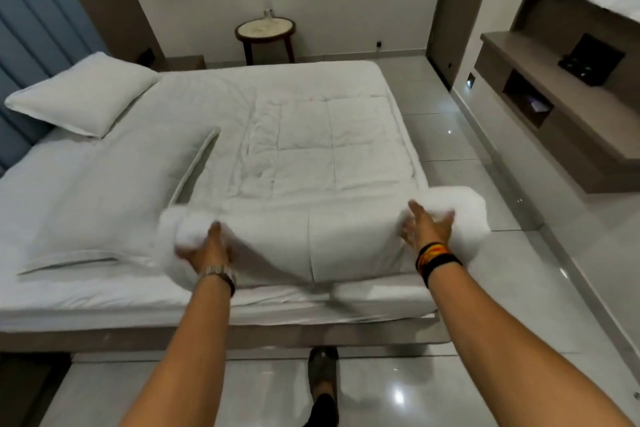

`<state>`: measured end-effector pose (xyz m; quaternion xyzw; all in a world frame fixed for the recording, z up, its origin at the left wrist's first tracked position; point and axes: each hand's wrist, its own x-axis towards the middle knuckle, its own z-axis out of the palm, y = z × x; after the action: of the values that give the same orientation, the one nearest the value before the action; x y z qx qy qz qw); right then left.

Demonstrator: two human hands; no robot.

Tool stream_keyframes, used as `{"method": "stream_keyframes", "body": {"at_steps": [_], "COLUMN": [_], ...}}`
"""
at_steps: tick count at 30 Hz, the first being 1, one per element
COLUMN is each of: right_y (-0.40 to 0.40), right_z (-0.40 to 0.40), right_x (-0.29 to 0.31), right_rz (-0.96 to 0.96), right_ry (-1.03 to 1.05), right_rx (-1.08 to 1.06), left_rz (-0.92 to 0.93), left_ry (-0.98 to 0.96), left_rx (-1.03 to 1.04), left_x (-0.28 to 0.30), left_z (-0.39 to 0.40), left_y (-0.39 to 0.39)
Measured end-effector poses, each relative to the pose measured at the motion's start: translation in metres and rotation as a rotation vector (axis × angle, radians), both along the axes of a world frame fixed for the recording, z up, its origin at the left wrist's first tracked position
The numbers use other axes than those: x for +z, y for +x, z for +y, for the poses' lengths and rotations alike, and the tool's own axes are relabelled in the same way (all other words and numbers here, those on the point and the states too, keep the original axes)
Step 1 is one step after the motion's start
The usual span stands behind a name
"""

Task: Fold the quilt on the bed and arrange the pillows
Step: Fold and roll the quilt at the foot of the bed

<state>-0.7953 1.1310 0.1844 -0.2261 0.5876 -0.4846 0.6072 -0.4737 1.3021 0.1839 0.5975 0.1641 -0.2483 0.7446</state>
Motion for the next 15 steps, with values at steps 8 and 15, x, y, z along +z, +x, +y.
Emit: {"method": "stream_keyframes", "body": {"at_steps": [8, 15], "right_y": [0.016, 0.083], "right_z": [-0.049, -0.119], "right_x": [-0.086, -0.159], "right_rz": [0.170, -0.038], "right_ry": [0.227, 0.528], "right_rx": [0.001, -0.070], "left_rz": [0.191, 0.662], "left_ry": [0.380, 0.240], "left_rx": [-0.171, -0.221], "left_x": [-0.089, -0.157], "left_z": [-0.087, -0.154], "left_y": [0.050, 0.080]}}
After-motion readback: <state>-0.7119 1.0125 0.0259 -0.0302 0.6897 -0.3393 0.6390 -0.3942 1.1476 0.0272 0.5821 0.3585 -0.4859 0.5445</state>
